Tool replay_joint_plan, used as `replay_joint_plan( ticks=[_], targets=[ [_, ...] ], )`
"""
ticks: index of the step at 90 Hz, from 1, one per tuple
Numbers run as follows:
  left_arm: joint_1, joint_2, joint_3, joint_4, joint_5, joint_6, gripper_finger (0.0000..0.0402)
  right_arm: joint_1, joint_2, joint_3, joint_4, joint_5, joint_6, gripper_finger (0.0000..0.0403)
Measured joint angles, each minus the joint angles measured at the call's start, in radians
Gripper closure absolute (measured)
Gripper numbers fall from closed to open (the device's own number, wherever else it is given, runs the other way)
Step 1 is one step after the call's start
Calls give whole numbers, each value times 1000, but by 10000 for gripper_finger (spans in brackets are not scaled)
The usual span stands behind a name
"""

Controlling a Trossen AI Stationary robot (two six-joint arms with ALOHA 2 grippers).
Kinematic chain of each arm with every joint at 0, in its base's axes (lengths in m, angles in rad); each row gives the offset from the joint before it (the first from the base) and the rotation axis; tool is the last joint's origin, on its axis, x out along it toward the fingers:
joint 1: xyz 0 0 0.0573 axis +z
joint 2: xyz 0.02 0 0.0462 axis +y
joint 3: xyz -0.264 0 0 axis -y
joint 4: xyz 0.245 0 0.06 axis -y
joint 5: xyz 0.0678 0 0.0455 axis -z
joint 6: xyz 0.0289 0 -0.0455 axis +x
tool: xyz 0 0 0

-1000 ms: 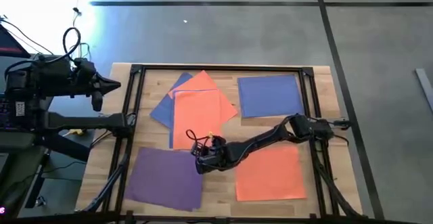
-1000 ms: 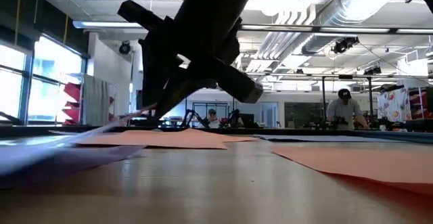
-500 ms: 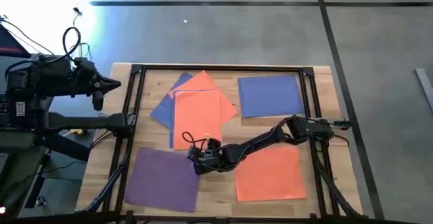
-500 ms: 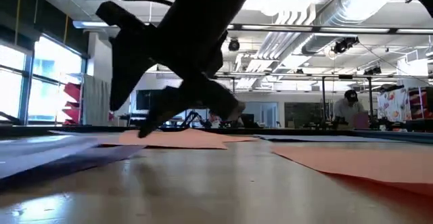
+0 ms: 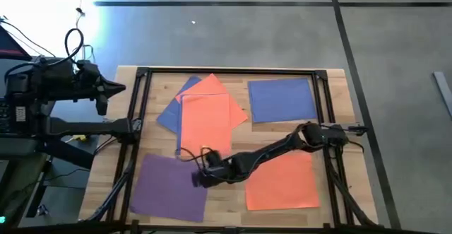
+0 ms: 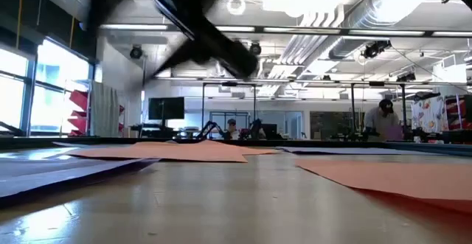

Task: Organize paper
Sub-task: Stack the purple colored paper on top of the purple colored paper

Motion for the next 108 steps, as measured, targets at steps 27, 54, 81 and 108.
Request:
replay_joint_plan(
  ticks=[27,54,81,108],
  targets=[
    [0,0,0,-2,0,-27,402,-57,57,1,264,-99,-572,195],
    [0,0,0,-2,0,-53,402,-57,164,0,345,-84,-802,211],
    [0,0,0,-2,-1,-79,402,-43,236,1,360,-116,-944,254],
    [0,0,0,-2,-11,-79,402,-45,212,5,193,-180,-1044,293]
  ],
)
